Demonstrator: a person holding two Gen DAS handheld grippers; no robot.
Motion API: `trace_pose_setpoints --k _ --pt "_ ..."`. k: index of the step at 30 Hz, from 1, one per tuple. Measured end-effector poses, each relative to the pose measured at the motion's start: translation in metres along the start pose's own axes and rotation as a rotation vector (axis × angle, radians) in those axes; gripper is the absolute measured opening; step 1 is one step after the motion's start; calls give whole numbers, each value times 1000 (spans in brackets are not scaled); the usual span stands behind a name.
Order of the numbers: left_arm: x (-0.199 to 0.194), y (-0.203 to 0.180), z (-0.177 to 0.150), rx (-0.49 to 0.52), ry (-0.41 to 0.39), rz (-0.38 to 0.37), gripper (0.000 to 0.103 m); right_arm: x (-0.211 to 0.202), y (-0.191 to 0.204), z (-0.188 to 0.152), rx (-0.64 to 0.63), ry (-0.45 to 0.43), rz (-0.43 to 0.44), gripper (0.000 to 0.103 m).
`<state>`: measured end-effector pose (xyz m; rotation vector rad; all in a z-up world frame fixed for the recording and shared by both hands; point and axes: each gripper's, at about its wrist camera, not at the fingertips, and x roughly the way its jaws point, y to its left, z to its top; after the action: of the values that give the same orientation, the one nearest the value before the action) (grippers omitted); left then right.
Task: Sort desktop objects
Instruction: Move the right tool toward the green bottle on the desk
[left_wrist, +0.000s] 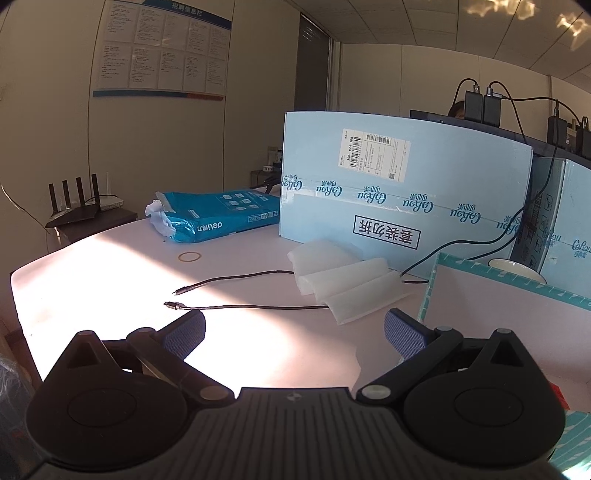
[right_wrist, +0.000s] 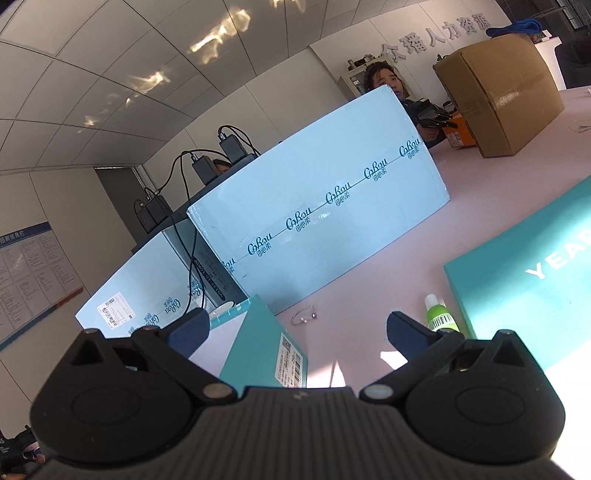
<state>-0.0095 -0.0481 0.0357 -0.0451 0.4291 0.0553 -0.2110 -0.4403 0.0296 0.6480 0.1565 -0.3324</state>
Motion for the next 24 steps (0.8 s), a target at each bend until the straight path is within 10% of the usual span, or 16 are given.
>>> trace_pose_setpoints --k 16,24 --pt "8 -3 10 64 -9 84 103 6 20 1 26 73 112 103" --pt "2 14 13 -2 -22 53 103 35 24 2 -173 105 -155 103"
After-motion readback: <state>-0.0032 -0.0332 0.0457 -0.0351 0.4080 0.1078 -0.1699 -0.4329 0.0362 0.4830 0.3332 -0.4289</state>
